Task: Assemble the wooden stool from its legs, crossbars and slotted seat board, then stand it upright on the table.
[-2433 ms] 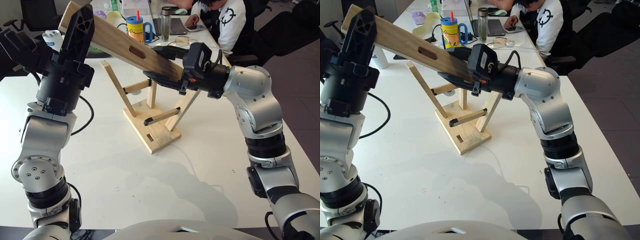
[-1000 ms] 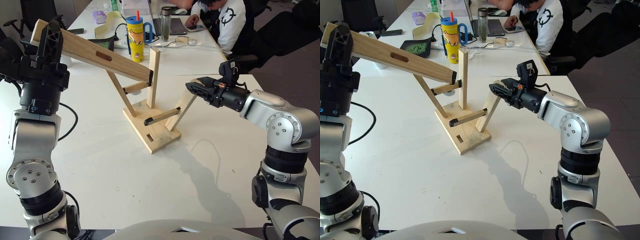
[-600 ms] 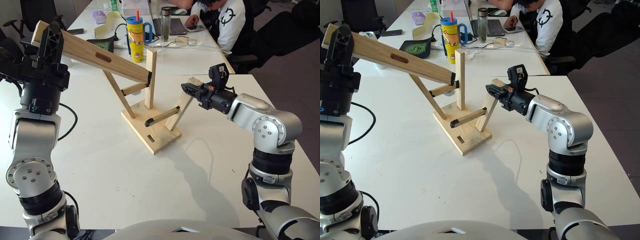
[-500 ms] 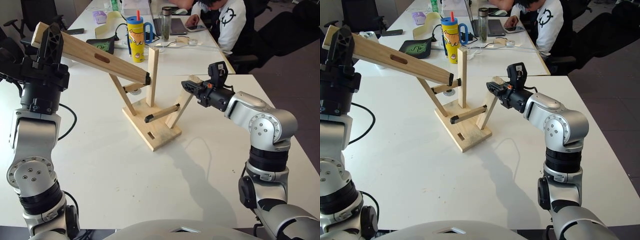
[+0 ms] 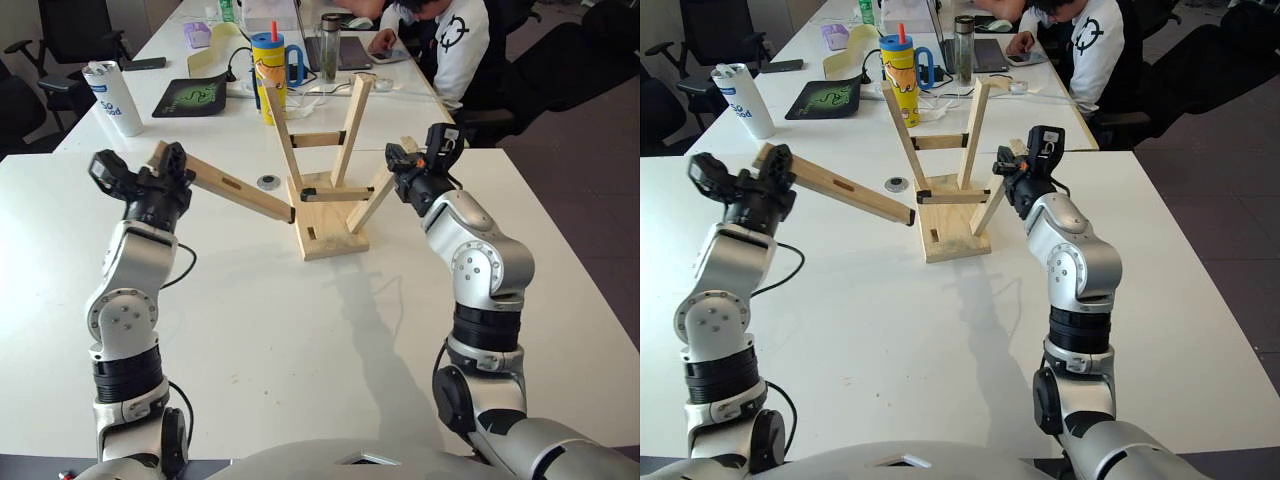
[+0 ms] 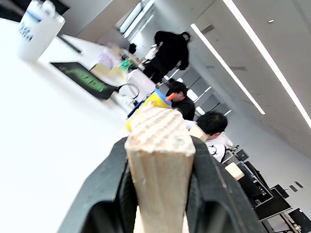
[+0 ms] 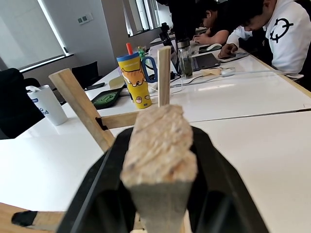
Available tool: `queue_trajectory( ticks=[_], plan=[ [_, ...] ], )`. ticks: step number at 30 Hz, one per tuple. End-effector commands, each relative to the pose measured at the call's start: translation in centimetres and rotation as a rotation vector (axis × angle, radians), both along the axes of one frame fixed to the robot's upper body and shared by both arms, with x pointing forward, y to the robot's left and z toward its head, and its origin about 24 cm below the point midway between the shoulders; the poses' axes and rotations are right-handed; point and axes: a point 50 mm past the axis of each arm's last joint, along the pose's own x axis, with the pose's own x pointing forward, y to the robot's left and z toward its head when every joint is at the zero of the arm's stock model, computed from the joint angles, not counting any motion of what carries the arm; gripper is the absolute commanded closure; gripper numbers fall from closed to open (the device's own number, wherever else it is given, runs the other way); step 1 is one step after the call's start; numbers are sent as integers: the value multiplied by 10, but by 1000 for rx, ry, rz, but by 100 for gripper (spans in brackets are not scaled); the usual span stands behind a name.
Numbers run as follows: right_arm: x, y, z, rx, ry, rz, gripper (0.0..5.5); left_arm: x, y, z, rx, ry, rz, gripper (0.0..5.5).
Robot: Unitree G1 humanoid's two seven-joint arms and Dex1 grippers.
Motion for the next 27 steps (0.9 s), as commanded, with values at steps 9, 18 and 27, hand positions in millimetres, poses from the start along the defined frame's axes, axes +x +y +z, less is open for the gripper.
queue_trajectory(
  ticks=[9,18,27],
  plan=[
    [-7,17,-11,72,11,-57,447,20,-11,-27,166,224,142,448],
    [-14,16,-20,47,41,-165,447,-11,-13,-32,246,285,218,447],
    [-13,18,-18,0,27,-162,447,-10,-21,-42,357,332,186,447]
  ],
)
